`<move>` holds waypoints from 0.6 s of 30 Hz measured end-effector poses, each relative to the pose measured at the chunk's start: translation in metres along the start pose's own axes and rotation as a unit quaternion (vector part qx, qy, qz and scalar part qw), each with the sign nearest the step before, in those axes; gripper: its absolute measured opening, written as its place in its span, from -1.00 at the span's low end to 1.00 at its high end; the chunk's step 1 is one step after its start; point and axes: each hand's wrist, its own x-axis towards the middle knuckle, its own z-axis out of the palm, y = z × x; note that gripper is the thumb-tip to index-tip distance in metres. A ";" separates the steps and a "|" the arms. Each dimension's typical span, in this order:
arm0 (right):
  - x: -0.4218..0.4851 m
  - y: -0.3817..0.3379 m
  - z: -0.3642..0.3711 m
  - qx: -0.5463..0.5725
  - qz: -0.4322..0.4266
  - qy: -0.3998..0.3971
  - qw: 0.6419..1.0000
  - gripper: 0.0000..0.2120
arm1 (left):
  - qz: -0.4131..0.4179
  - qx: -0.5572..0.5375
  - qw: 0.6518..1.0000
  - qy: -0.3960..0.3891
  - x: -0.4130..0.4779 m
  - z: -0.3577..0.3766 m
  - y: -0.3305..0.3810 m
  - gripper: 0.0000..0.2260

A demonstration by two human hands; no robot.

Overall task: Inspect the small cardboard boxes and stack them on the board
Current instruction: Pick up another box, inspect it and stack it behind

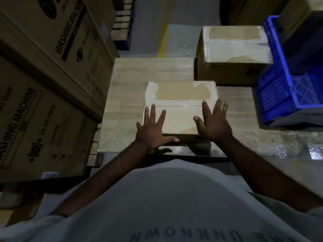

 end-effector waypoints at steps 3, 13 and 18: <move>-0.019 0.003 0.002 0.060 0.033 -0.010 0.998 -0.29 | -0.013 0.001 0.999 0.030 -0.012 0.011 -0.005 0.10; -0.031 0.006 -0.005 0.162 0.052 0.015 0.985 -0.28 | -0.083 -0.190 0.970 0.130 -0.018 0.005 -0.012 0.00; -0.011 -0.007 -0.040 0.177 0.042 0.141 0.973 -0.28 | -0.085 -0.160 0.951 0.249 -0.006 -0.040 -0.008 0.03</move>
